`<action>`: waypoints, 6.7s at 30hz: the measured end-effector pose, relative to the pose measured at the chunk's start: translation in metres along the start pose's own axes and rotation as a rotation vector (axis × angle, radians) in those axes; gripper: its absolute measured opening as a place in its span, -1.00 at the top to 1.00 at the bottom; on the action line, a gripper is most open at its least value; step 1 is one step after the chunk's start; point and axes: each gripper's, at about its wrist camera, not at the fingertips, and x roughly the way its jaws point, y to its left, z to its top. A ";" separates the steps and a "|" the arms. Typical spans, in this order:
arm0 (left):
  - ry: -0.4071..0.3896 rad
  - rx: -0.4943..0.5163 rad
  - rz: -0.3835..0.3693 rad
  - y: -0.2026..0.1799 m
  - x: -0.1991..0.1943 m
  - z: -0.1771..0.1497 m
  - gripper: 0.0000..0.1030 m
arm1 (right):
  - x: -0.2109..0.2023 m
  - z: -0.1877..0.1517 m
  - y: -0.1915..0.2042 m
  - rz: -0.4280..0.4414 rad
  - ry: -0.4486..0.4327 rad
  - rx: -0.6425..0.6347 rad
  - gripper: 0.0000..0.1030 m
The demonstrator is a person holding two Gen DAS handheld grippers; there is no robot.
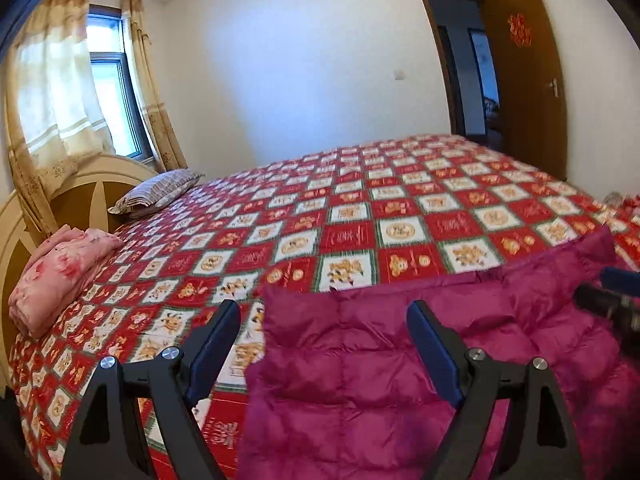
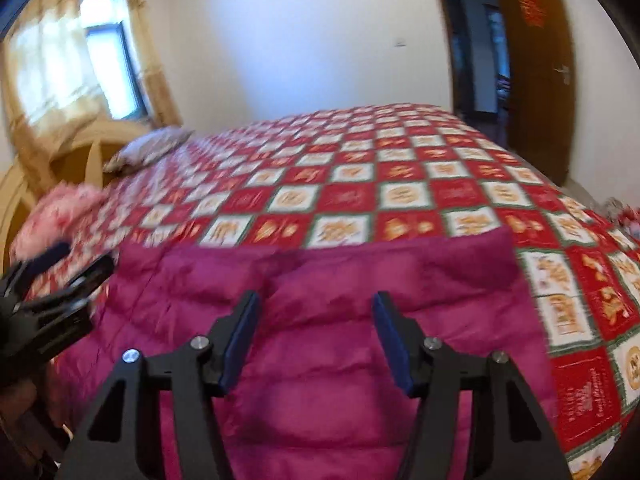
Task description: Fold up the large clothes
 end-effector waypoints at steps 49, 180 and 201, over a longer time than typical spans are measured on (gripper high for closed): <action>0.298 -0.132 0.000 -0.023 0.121 -0.029 -0.79 | 0.117 0.000 -0.003 -0.107 0.182 0.031 -0.09; 0.225 -0.417 -0.272 0.038 -0.032 -0.145 0.27 | 0.002 -0.115 0.062 -0.279 0.101 -0.231 -0.34; 0.059 -0.424 -0.177 0.138 -0.112 -0.110 0.82 | -0.048 -0.113 0.101 -0.090 0.006 -0.270 -0.48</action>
